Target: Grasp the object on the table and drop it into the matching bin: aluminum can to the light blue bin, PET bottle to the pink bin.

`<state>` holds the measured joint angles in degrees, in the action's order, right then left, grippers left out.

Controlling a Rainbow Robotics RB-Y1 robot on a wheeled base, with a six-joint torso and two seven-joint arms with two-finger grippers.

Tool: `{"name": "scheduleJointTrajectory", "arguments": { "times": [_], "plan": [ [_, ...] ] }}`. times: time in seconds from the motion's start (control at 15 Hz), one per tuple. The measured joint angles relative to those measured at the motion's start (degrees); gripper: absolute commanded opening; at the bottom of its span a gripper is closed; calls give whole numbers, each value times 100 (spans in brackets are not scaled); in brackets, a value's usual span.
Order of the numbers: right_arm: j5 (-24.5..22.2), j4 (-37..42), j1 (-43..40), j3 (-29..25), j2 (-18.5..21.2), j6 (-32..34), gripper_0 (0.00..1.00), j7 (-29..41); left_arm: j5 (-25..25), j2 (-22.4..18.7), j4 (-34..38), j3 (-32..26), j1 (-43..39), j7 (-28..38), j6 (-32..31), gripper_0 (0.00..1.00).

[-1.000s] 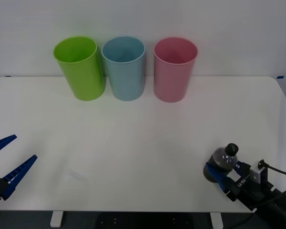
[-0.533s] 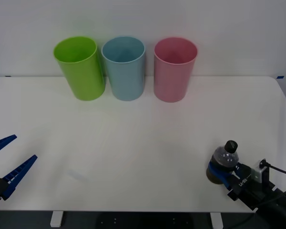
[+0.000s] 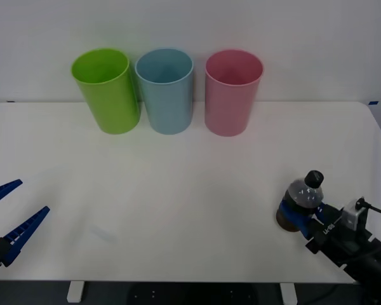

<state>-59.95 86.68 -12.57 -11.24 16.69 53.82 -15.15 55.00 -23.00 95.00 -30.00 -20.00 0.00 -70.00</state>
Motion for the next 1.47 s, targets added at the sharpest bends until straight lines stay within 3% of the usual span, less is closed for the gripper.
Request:
{"name": "scheduleJointTrajectory", "arguments": {
  "times": [0.67, 1.07, 1.47],
  "plan": [
    [2, 1468, -25, -370, 22, -186, 0, 1847, 0, 0, 0, 0, 0, 0, 0, 100],
    [2, 2281, 40, -401, 348, -461, 0, 2901, 0, 0, 0, 0, 0, 0, 0, 100],
    [-336, 2481, 585, -181, 652, -1292, 0, 3234, 0, 0, 0, 0, 0, 0, 0, 100]
  ]
}}
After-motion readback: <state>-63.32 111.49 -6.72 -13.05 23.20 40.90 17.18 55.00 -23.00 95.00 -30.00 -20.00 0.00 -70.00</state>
